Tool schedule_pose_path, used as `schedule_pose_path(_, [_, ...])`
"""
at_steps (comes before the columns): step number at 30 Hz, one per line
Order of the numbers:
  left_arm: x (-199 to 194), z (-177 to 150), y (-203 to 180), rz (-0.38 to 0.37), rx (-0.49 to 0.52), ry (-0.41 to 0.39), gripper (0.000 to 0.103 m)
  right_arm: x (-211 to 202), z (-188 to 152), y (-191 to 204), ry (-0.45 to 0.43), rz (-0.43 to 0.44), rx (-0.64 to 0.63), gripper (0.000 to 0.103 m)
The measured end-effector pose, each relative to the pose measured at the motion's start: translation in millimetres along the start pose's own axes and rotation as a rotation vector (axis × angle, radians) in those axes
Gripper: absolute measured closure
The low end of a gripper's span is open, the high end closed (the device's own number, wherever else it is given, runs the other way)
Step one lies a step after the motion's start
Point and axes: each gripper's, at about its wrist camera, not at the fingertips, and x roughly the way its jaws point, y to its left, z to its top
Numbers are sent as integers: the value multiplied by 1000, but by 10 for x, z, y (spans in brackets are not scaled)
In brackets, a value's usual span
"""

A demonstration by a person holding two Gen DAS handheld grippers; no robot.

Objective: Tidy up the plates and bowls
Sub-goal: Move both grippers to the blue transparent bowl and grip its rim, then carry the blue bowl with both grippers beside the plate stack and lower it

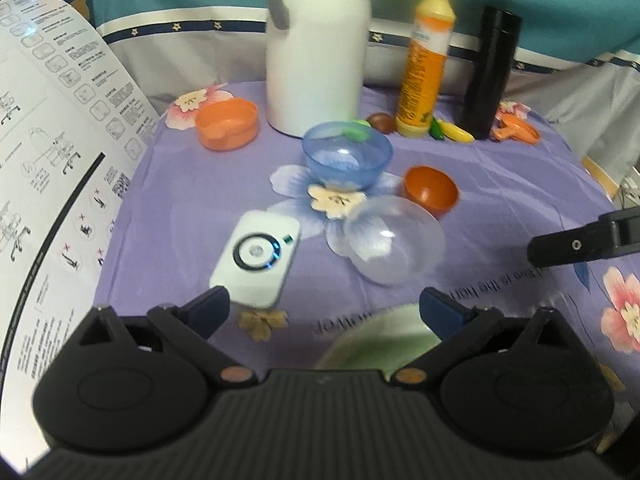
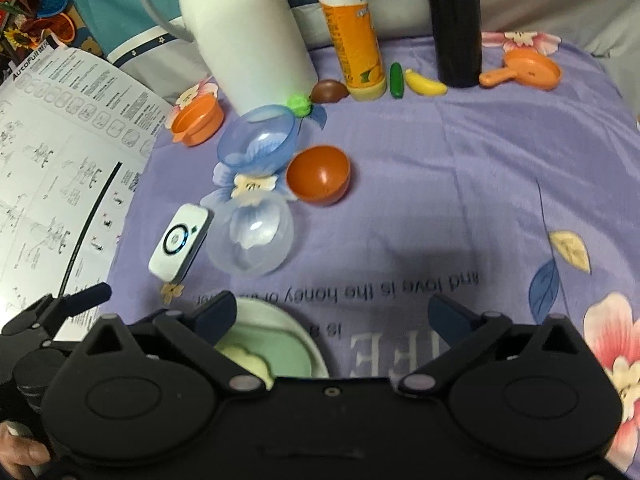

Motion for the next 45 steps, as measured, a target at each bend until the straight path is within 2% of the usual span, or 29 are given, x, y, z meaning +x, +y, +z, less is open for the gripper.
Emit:
schedule_pose_path(10, [432, 583, 193, 43, -73, -57, 0, 267, 581, 176, -53, -36, -57, 0])
schedule_pose_path(17, [915, 957, 213, 55, -109, -52, 0, 575, 1114, 281, -95, -14, -39, 1])
schedule_pose_path(22, [1217, 1066, 186, 61, -116, -27, 1, 893, 1392, 316, -72, 6, -4, 22])
schedule_pose_path(23, [1267, 1084, 178, 61, -116, -24, 2, 959, 1428, 323, -65, 8, -2, 24])
schedule_pose_path(25, [1353, 1115, 166, 60, -117, -15, 6, 1089, 1476, 338, -52, 11, 0, 34])
schedule_pose_path(31, [1563, 1165, 175, 36, -133, 15, 21, 1398, 1516, 305, -11, 31, 23, 60])
schedule_pose_path(33, [1611, 1171, 174, 26, -134, 23, 29, 1463, 1510, 301, -1, 43, 21, 66])
schedule_pose_path(35, [1654, 1169, 159, 19, -126, 32, 33, 1523, 1504, 318, 10, 55, 16, 72])
schedule_pose_path(37, [1690, 1159, 140, 13, -120, 37, 43, 1581, 1501, 339, 16, 64, 12, 77])
schedule_pose_path(38, [1711, 1159, 133, 7, -120, 42, 53, 1605, 1502, 355, 17, 64, 9, 79])
schedule_pose_path(40, [1742, 1159, 125, -7, -123, 51, 68, 1644, 1492, 387, 18, 65, 0, 87])
schedule_pose_path(41, [1754, 1159, 120, -15, -123, 54, 75, 1638, 1493, 414, 17, 63, -4, 88])
schedule_pose_path(45, [1751, 1154, 111, -2, -120, 49, 79, 1657, 1478, 500, 11, 59, -26, 91])
